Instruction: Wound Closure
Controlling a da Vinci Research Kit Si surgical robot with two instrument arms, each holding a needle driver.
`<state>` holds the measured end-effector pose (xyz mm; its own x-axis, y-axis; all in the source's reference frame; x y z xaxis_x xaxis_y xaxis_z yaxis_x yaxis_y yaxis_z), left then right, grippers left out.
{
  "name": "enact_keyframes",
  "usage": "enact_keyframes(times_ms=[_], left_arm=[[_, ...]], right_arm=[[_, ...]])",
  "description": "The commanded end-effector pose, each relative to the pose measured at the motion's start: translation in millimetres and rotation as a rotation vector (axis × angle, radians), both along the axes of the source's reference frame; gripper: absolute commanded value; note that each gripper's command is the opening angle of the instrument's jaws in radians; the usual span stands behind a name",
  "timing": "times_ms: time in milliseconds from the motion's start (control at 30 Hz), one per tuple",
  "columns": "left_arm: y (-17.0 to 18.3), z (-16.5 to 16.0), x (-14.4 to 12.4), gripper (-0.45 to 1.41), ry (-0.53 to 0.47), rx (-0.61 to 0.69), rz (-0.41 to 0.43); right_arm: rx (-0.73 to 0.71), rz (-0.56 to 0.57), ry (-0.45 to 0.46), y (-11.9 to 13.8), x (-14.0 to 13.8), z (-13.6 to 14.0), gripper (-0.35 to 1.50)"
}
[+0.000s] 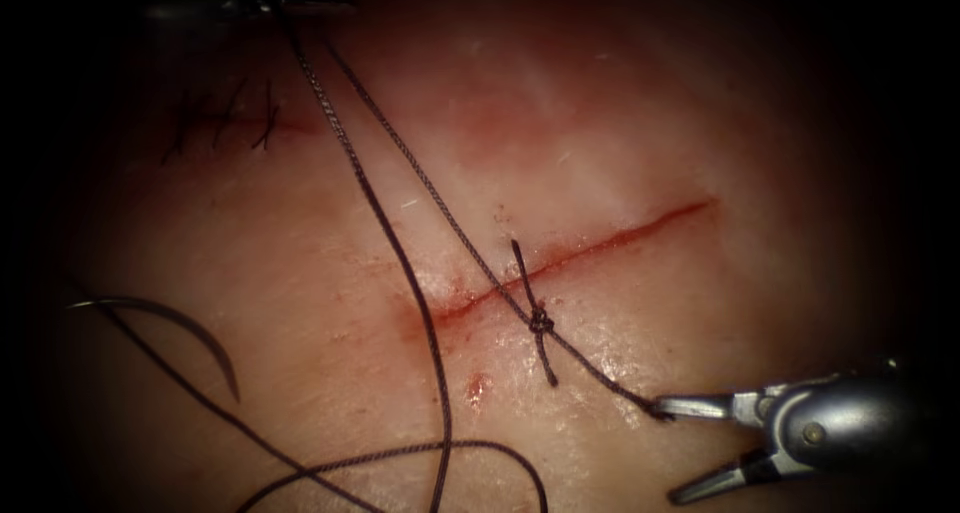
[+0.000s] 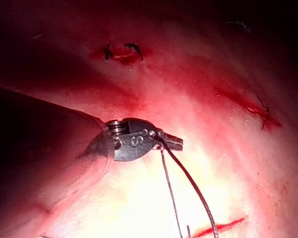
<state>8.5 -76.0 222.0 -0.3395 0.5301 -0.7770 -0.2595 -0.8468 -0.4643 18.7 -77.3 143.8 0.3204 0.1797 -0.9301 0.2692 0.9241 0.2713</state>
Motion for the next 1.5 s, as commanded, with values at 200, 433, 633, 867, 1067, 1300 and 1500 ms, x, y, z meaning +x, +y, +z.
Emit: enact_keyframes(times_ms=[200, 433, 633, 867, 1067, 1300, 1500], left_arm=[[-1.6, -1.0, -2.2, -0.45, -0.017, -0.001, 0.013], [-1.8, -4.0, -2.5, -0.45, -0.029, -0.015, 0.028], [-1.2, -6.4, -2.5, -0.45, -0.041, -0.027, 0.033], [-1.3, -9.0, -3.1, -0.45, -0.044, -0.034, 0.041], [-1.7, -9.3, -3.1, -0.45, -0.048, -0.036, 0.037], [-1.9, -9.5, -3.1, -0.45, -0.049, -0.035, 0.038], [-1.8, -10.0, -3.1, -0.45, -0.053, -0.041, 0.045]], right_arm=[[0.147, 0.111, -0.033, 0.8, -2.0, -2.2, 1.30], [0.160, 0.326, -0.122, 6.4, 2.2, -2.3, 1.30], [0.158, 0.409, -0.165, 8.1, 4.8, -1.3, 1.30], [0.147, 0.459, -0.233, 8.5, 8.6, 0.2, 1.46], [0.146, 0.470, -0.241, 9.0, 9.6, 0.7, 1.46], [0.145, 0.480, -0.249, 9.7, 10.5, 1.1, 1.48], [0.144, 0.470, -0.259, 9.6, 11.3, 1.7, 1.48]])
